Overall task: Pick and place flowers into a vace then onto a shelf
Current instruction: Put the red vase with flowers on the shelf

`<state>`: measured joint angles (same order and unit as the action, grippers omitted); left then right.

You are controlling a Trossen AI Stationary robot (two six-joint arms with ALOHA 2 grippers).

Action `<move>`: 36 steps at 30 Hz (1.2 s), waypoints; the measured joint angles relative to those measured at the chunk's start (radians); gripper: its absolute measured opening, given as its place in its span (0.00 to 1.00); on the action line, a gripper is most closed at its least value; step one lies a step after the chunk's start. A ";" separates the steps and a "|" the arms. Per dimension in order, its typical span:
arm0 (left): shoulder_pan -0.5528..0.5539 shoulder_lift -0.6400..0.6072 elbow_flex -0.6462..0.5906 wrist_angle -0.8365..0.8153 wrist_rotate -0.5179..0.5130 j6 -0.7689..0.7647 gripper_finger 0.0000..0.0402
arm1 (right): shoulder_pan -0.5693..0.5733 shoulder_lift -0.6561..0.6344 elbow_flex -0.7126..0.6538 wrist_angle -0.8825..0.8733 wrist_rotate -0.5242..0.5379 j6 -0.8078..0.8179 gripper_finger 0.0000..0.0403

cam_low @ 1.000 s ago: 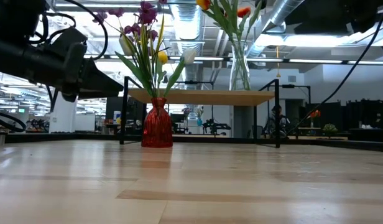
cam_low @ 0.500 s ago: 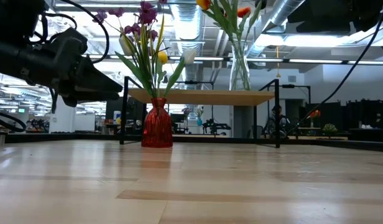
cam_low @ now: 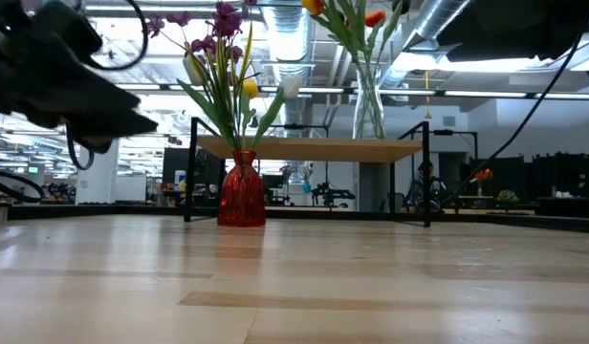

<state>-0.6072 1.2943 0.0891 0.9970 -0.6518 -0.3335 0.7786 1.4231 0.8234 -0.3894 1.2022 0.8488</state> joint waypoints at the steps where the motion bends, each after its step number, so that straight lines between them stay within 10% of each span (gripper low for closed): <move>1: -0.016 -0.012 0.000 0.001 0.000 0.010 0.55 | -0.005 0.008 0.000 0.036 -0.004 -0.021 0.63; 8: -0.125 -0.110 0.000 0.003 0.019 0.110 0.55 | -0.082 0.099 0.000 0.292 -0.018 -0.115 0.54; 15: -0.216 -0.204 0.000 0.004 0.019 0.215 0.55 | -0.218 0.267 0.000 0.464 -0.021 -0.123 0.04; 28: -0.333 -0.242 0.000 0.008 0.002 0.261 0.55 | -0.503 0.667 0.000 1.327 -0.330 -0.520 0.00; 36: -0.349 -0.242 0.000 0.008 -0.015 0.264 0.55 | -0.598 0.744 0.000 1.422 -0.386 -0.550 0.00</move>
<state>-0.9558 1.0527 0.0891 1.0046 -0.6666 -0.0700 0.1807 2.1670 0.8230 1.0328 0.8158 0.2990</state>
